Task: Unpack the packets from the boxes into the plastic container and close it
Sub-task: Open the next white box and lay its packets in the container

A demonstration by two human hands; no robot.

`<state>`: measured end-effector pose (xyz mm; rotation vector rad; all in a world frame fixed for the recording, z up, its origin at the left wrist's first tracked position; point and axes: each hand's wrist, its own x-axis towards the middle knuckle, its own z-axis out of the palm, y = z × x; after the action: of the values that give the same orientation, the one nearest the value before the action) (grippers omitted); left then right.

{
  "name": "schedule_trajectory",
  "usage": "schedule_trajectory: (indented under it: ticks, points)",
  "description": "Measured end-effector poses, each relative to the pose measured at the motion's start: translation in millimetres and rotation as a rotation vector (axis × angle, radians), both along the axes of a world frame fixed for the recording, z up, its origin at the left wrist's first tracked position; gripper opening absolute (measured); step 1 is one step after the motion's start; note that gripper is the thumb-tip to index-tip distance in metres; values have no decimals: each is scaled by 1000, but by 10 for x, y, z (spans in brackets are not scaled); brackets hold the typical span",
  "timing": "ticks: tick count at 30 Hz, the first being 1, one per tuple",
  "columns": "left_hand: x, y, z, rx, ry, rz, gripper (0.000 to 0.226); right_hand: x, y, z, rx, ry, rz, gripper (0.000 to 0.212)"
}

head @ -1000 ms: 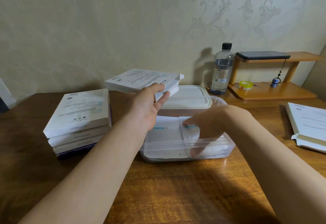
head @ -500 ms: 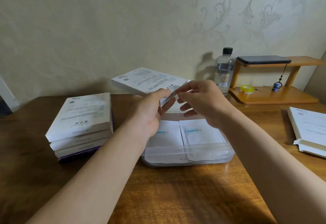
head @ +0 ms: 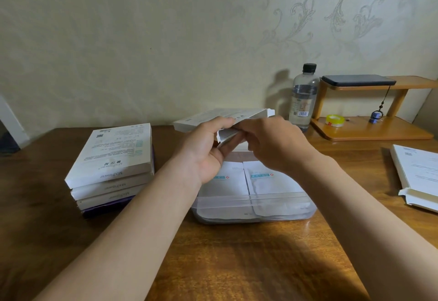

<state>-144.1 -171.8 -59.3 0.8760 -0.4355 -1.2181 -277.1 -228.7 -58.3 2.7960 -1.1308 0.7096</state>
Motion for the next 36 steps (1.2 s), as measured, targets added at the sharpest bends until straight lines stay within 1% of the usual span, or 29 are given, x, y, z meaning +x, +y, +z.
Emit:
schedule_trajectory:
  ticks: [4,8,11,14,18,20,22,24,26,30,33,36]
  points:
    - [-2,11,12,17,1,-28,5,-2,-77,-44,-90,0,-48,30]
    - [0,11,19,28,17,-21,3,-9,-158,-69,-204,-75,-66,22]
    - [3,-1,8,54,26,11,7,-34,-160,-42,-176,-155,-31,18]
    - [32,-39,-11,67,37,65,12,-99,-162,50,-41,-324,84,10]
    - [46,-53,-23,29,49,62,14,-155,-164,152,110,-565,206,9]
    - [51,-54,-27,9,78,60,19,-163,-181,161,115,-653,218,15]
    - [53,-46,-20,10,92,65,14,-174,-191,179,138,-713,245,20]
    - [46,-36,-6,28,94,70,9,-192,-192,212,141,-784,244,18]
    - [41,-38,-2,42,85,79,8,-203,-192,236,151,-910,251,11]
    - [52,-47,-12,36,73,82,10,-227,-218,279,121,-1155,192,10]
    - [50,-55,-14,14,54,119,12,-305,-243,350,156,-1314,168,9]
    - [50,-51,-13,-8,56,154,16,-353,-253,382,264,-1363,170,13]
